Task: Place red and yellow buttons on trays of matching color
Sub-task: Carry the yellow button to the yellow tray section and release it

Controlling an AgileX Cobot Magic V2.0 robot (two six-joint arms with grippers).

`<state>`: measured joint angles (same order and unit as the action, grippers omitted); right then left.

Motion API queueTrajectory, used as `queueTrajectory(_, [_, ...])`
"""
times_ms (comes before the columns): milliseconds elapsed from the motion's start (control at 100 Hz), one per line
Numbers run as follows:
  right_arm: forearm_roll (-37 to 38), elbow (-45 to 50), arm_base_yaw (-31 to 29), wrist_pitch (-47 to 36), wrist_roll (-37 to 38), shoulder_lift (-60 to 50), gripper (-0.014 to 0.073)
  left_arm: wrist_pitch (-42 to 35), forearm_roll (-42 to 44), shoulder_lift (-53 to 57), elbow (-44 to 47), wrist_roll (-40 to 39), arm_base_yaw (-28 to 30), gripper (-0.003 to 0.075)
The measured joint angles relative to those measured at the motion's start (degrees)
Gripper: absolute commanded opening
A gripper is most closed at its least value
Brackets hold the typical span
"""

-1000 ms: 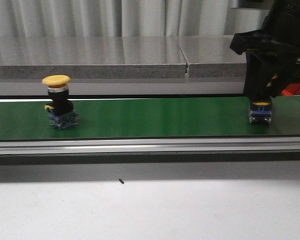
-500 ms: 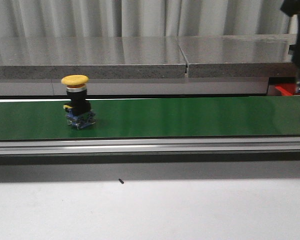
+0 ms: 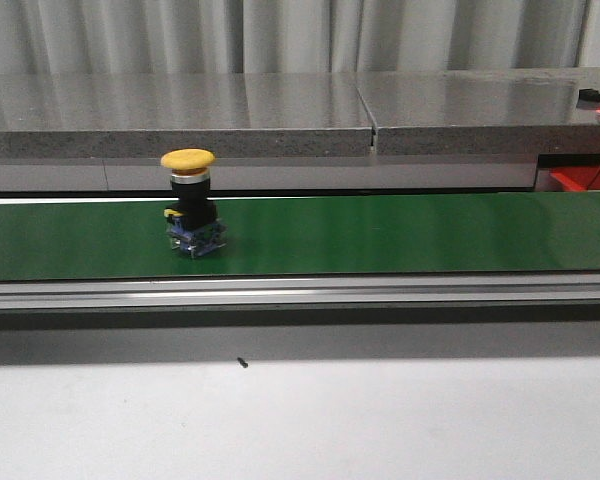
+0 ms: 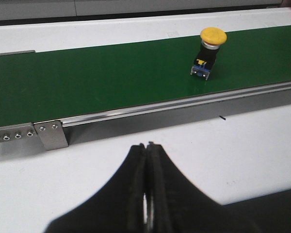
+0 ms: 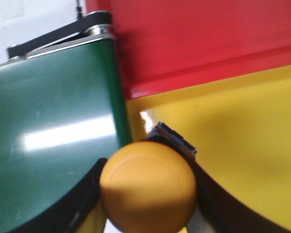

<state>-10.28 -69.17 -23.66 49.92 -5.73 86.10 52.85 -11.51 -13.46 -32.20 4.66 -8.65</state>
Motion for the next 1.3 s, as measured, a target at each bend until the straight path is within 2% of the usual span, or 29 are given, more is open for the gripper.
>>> queueTrajectory(120, [-1.92,3.08,-2.67,-2.88,0.54,0.12,0.0179,0.00,0.00,0.00,0.00,0.00,0.00,-0.0020])
queueTrajectory(350, [-5.52,8.78,-2.66,-10.05,0.86,3.02,0.0179,0.00,-0.03,0.00,0.00,0.00,0.00,-0.0020])
queueTrajectory(780, [-8.30,9.40,-2.66,-14.81,0.86,9.88,0.0188,0.04,-0.03,0.00,0.00,0.00,0.00,-0.0020])
queueTrajectory(850, [-8.30,9.40,-2.66,-15.15,0.86,10.13,0.0249,0.04,-0.03,0.00,0.00,0.00,0.00,-0.0020])
queueTrajectory(950, [-8.30,9.40,-2.66,-15.28,0.54,10.13,0.0435,0.04,-0.03,0.00,0.00,0.00,0.00,-0.0020])
queueTrajectory(1050, [-8.18,9.40,-2.66,-15.50,0.22,10.13,0.0563,0.04,-0.03,0.00,0.00,0.00,0.00,-0.0020])
queueTrajectory(1100, [-8.18,9.40,-2.66,-15.50,0.22,10.13,0.0583,0.04,-0.03,0.00,0.00,0.00,0.00,-0.0020])
queueTrajectory(1300, [-8.18,9.40,-2.66,-15.44,0.18,10.13,0.0570,0.04,-0.03,0.00,0.00,0.00,0.00,-0.0020])
